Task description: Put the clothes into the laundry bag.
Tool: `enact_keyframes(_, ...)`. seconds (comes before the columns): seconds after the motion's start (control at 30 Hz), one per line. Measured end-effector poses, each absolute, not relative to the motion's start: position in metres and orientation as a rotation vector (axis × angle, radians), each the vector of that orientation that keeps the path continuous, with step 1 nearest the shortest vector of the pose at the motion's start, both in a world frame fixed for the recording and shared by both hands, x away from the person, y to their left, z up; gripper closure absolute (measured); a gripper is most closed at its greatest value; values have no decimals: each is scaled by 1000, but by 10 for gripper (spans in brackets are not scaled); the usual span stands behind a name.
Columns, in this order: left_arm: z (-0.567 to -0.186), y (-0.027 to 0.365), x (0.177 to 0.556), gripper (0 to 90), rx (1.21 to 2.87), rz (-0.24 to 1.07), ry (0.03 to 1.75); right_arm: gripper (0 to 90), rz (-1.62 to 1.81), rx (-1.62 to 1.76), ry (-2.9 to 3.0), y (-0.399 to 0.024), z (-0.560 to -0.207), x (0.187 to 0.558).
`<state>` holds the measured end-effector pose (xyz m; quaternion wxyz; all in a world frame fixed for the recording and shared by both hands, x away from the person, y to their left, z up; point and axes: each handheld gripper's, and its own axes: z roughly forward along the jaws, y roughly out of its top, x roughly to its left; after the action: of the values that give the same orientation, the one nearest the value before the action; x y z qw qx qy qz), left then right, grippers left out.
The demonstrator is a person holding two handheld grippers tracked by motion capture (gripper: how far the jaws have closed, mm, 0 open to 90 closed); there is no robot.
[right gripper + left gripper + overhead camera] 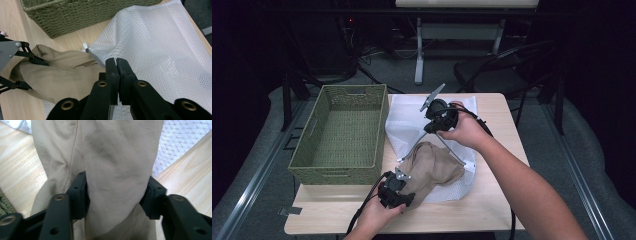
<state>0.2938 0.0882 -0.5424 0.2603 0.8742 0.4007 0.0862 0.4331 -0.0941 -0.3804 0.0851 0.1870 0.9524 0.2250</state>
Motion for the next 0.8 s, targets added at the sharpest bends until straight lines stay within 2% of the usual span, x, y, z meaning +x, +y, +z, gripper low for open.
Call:
enact_keyframes(0.17, -541, 87, 294, 546, 2366, 224, 1107, 887, 672, 552, 2836, -94, -380, 432)
enact_keyframes(0.5, -530, 87, 298, 577, 2355, 184, 1129, 887, 542, 535, 2886, -94, -372, 431)
enact_keyframes(0.8, -512, 81, 308, 584, 2329, 207, 1127, 888, 798, 551, 2762, -90, -385, 429)
